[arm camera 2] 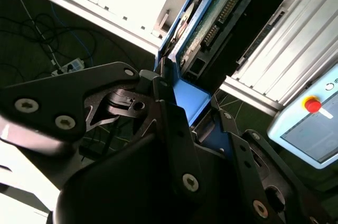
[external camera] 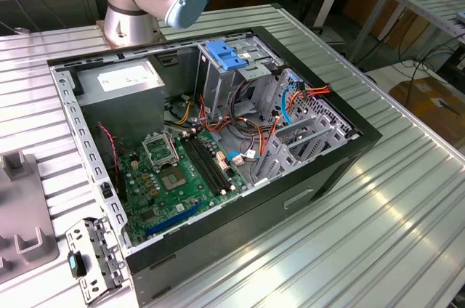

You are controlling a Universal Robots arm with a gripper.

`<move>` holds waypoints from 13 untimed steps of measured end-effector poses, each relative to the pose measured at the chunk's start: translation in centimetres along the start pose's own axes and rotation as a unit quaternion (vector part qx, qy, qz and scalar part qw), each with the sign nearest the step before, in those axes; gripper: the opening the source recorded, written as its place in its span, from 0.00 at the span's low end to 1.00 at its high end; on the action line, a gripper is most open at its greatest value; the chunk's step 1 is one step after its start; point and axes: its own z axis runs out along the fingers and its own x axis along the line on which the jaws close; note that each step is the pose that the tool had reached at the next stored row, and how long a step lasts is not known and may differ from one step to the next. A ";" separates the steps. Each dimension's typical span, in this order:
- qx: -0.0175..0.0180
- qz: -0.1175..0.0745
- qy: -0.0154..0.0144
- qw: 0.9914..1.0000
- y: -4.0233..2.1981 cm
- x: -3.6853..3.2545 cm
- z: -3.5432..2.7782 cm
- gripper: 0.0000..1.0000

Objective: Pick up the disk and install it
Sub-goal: 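Pick up the disk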

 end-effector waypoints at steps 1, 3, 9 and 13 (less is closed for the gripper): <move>0.000 0.000 0.000 1.000 0.00 0.00 -0.12 0.37; 0.000 0.000 0.000 1.000 -0.01 -0.01 -0.32 0.37; 0.000 0.000 0.000 1.000 -0.01 -0.01 -0.46 0.37; 0.000 0.000 0.000 1.000 -0.12 -0.01 -0.48 0.37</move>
